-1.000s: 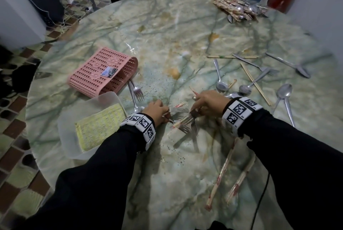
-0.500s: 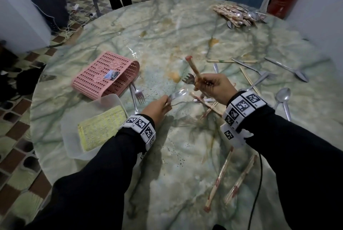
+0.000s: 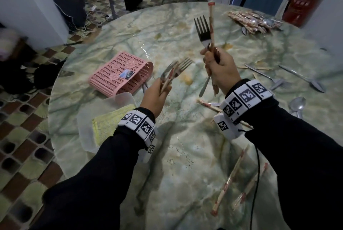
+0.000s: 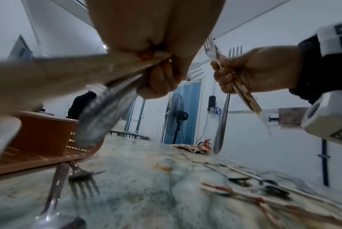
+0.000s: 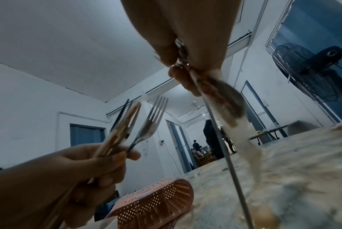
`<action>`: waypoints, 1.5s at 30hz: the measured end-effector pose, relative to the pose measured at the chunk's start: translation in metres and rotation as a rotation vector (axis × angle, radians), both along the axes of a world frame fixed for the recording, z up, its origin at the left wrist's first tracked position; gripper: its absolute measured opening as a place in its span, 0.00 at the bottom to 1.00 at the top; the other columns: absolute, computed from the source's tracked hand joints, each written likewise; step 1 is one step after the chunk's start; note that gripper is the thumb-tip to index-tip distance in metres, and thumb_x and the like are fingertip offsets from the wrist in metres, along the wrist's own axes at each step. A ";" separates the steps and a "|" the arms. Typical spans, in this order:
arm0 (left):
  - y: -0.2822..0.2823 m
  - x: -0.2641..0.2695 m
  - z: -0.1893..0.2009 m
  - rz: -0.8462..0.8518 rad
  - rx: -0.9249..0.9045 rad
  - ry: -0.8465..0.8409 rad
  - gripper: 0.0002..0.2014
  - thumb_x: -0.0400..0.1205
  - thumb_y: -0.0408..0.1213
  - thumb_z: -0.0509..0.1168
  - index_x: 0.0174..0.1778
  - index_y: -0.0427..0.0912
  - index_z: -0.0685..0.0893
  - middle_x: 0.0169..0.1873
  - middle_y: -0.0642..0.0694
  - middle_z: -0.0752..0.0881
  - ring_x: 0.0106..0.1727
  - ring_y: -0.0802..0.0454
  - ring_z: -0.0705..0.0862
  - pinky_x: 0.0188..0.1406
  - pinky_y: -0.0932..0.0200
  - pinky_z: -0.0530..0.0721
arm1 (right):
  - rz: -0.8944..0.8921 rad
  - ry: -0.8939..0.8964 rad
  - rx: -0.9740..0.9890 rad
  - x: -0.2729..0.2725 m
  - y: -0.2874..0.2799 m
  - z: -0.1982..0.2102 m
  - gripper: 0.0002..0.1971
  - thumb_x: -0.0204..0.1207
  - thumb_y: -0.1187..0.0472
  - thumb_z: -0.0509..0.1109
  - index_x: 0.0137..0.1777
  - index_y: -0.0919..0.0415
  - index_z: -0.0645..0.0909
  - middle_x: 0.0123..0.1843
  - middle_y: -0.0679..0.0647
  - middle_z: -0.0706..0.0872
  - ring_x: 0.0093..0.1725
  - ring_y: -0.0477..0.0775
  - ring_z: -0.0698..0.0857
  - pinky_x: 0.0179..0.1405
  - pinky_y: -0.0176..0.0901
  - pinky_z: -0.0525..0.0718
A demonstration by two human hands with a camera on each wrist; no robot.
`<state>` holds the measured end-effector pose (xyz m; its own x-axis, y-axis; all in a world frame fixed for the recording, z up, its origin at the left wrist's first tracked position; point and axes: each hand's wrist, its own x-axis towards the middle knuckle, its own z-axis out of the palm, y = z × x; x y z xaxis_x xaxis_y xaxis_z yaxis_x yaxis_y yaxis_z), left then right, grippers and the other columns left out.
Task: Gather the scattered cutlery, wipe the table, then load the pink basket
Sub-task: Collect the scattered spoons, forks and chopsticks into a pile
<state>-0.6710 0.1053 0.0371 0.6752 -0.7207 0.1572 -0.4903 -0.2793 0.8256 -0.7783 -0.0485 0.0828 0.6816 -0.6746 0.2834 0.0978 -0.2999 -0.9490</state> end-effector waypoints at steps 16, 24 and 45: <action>0.025 0.063 0.037 -0.090 0.117 0.296 0.15 0.76 0.32 0.71 0.57 0.41 0.80 0.29 0.50 0.74 0.25 0.57 0.72 0.18 0.67 0.70 | -0.127 0.433 0.492 0.027 0.061 -0.036 0.12 0.83 0.66 0.59 0.37 0.56 0.69 0.27 0.53 0.66 0.22 0.48 0.62 0.14 0.30 0.60; 0.030 0.098 0.034 -0.290 0.293 0.251 0.22 0.74 0.32 0.73 0.64 0.38 0.78 0.33 0.48 0.77 0.24 0.57 0.73 0.12 0.73 0.68 | -0.140 0.835 0.520 0.059 0.112 -0.064 0.12 0.77 0.62 0.70 0.34 0.62 0.74 0.27 0.55 0.72 0.23 0.49 0.70 0.16 0.34 0.68; -0.044 0.143 0.020 -0.701 0.894 -0.364 0.17 0.72 0.30 0.75 0.57 0.38 0.85 0.54 0.38 0.87 0.55 0.43 0.85 0.49 0.59 0.77 | -0.483 1.184 0.411 0.034 0.092 -0.079 0.13 0.65 0.59 0.78 0.35 0.66 0.78 0.32 0.57 0.80 0.40 0.57 0.81 0.27 0.38 0.73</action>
